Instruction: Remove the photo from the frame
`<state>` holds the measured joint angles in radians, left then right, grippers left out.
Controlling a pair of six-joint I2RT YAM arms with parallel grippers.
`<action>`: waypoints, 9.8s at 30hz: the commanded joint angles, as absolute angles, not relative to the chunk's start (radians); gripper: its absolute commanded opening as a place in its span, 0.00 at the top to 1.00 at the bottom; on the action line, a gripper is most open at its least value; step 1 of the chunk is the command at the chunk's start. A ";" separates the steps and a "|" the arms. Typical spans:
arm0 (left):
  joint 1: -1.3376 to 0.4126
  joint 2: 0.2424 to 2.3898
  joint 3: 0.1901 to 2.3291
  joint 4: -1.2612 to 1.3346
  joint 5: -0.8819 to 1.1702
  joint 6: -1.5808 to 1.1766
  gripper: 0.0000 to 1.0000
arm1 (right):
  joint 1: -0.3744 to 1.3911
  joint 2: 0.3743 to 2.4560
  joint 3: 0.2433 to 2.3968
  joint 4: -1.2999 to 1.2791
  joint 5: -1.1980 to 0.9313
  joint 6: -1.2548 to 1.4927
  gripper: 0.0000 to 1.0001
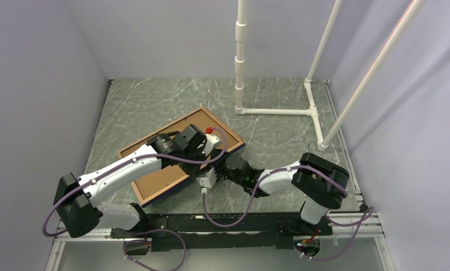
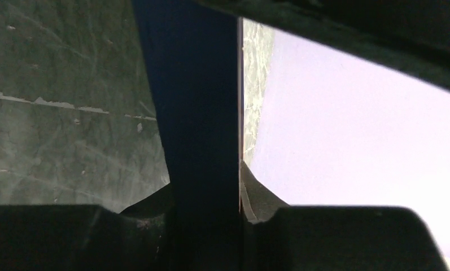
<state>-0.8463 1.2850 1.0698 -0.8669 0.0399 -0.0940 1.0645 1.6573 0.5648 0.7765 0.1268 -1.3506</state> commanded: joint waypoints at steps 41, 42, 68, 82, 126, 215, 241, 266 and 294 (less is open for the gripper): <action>-0.654 0.760 1.113 -0.617 0.543 0.102 0.01 | 1.102 1.138 1.286 -1.119 0.036 -0.853 1.00; -0.654 0.791 1.131 -0.639 0.559 0.109 0.01 | 1.097 1.146 1.311 -1.144 0.021 -0.847 1.00; -0.577 0.941 1.239 -0.695 0.821 0.075 0.01 | 0.926 1.266 1.598 -1.354 -0.253 -0.839 1.00; -0.571 1.100 1.393 -0.765 0.745 0.075 0.00 | 0.754 1.394 1.663 -1.329 -0.429 -0.891 1.00; -0.466 1.001 1.358 -0.585 0.458 0.017 0.01 | 0.570 2.103 2.081 -1.392 -0.680 -1.146 1.00; -0.341 0.764 0.803 -0.587 0.245 -0.498 0.01 | 0.501 1.181 0.744 -0.653 0.053 0.662 0.37; -0.340 0.680 0.747 -0.624 0.236 -0.528 0.00 | 0.638 1.426 0.778 -0.632 0.210 0.639 0.93; -0.341 0.608 0.875 -0.766 0.180 -0.506 0.01 | 0.732 1.905 1.507 -0.675 -0.003 0.882 1.00; -0.341 0.551 0.945 -0.836 0.187 -0.509 0.01 | 0.678 2.603 2.415 -0.514 0.258 0.631 1.00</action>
